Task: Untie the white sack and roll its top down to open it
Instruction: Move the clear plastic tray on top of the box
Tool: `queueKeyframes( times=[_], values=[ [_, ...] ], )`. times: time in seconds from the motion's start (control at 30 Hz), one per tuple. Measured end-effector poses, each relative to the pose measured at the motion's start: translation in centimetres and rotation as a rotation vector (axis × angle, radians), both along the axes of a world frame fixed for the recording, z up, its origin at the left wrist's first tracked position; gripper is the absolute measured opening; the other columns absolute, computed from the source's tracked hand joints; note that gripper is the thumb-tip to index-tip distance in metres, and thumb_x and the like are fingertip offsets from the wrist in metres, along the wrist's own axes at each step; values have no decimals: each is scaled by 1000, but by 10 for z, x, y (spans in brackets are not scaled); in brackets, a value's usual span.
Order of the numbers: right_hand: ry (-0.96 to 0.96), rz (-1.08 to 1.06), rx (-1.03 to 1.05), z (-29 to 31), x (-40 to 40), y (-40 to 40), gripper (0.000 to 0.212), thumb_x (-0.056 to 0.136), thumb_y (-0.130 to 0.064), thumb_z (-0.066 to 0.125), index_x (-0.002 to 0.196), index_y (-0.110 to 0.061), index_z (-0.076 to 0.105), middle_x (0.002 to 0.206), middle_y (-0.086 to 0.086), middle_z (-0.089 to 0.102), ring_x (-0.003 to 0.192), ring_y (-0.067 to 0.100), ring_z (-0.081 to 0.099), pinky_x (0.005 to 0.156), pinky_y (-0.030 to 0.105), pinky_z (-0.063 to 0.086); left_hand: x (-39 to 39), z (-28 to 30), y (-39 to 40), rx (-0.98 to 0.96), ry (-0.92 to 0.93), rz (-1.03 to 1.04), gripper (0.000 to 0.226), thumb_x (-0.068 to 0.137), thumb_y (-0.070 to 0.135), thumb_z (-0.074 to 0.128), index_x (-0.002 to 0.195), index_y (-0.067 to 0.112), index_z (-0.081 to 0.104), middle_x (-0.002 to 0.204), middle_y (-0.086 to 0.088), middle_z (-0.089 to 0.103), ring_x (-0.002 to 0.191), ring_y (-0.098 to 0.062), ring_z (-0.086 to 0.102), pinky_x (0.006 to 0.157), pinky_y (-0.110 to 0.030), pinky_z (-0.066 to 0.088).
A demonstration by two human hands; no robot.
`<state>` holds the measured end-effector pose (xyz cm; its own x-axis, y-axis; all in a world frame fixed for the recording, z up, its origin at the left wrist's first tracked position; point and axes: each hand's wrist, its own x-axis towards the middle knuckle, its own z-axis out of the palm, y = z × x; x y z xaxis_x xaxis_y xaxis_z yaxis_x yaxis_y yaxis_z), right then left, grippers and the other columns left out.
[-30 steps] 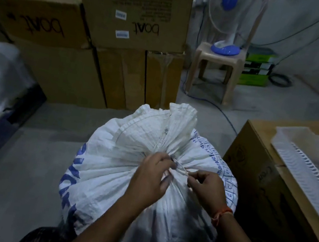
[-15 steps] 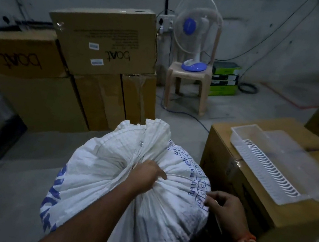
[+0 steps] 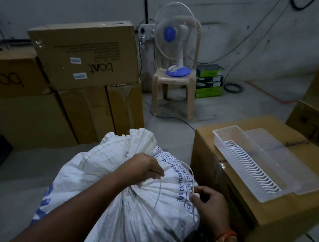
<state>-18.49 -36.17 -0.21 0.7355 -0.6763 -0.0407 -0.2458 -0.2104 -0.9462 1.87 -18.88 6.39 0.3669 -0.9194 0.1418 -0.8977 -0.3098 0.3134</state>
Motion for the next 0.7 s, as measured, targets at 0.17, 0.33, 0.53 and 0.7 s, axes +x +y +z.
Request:
queueKeyframes(
  times=[0.17,0.33,0.53,0.7],
  values=[
    [3,-24,-120,49,-19,-8,9,84,-14,77,87,-21,81,78,-14,77,74,-9,70,73,21,60,-1,20,-21,-231,-28,-5,18,91,32,69,92,20,82,97,0,73,87,-18,71,77,-32,59],
    [17,-135,-409,108,-32,-62,7,83,-19,76,85,-22,81,78,-11,76,74,2,70,72,23,55,-9,44,-93,-395,-70,-15,5,88,18,79,91,15,82,101,-2,64,90,-18,63,74,-31,54],
    [265,-274,-551,118,-13,-159,18,81,-38,75,92,-23,80,104,0,75,106,22,64,98,35,49,-25,55,-203,-405,-121,47,7,78,21,88,83,21,84,100,-2,64,96,-26,57,73,-38,54],
    [573,-257,-606,111,-4,-192,12,81,-40,74,86,-30,78,133,5,50,124,31,38,102,43,38,-39,43,-264,-144,-144,114,18,82,34,84,98,26,85,115,2,56,114,-24,46,89,-39,48]
  ],
)
